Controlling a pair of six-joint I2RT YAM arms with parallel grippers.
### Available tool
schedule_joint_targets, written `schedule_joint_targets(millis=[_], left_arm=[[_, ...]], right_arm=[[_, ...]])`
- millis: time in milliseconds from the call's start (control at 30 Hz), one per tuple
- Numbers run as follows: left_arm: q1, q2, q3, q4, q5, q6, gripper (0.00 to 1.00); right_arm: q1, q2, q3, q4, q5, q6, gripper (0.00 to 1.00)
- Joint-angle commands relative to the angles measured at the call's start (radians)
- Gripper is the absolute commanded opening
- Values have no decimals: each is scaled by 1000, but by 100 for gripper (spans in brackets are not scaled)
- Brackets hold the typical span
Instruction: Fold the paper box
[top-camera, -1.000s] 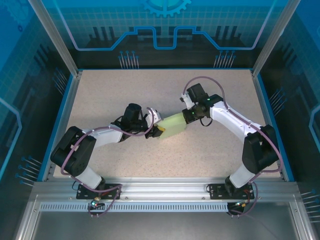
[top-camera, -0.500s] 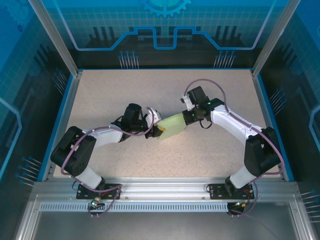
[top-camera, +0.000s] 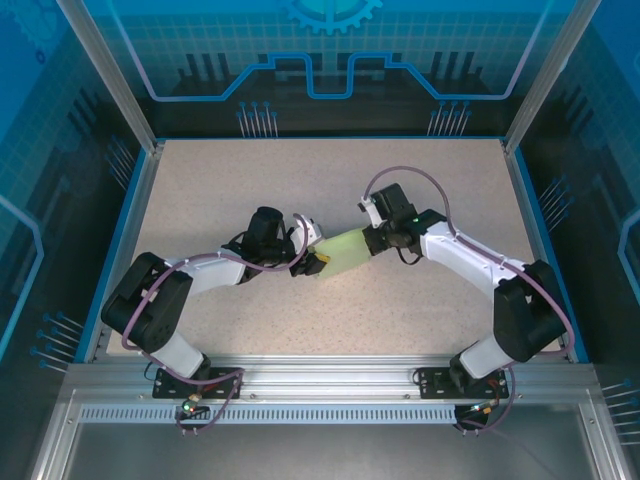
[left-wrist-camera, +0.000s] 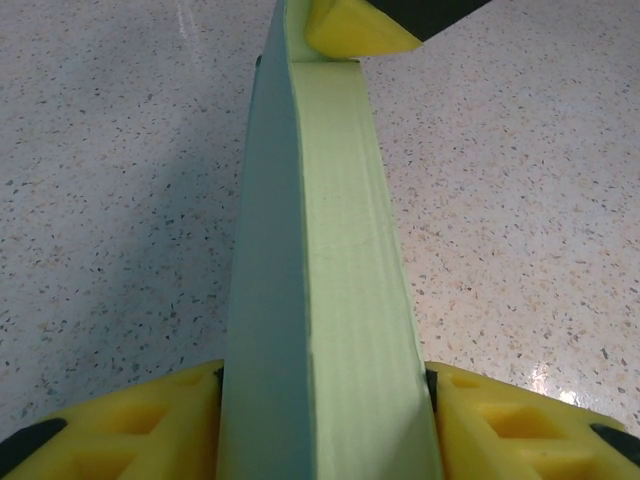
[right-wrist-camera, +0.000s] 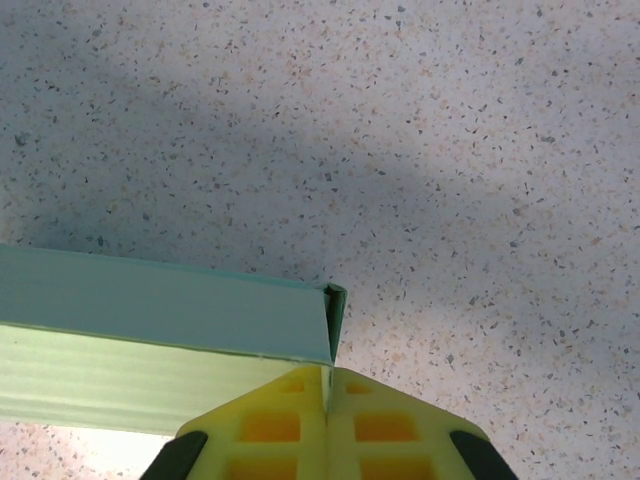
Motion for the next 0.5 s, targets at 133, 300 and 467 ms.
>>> schedule_joint_targets(millis=[133,300,467], left_arm=[[4,-28,25,3,-5,-35,58],[4,-79,9,-4,-31,-74,69],[3,-158,15,-96,-11,-151,73]], right_arm=[[27,-22,-41,-56,73,34,1],[37,-41,-40,-64,93,66,1],[45,-52,-38,-73,105,86,1]])
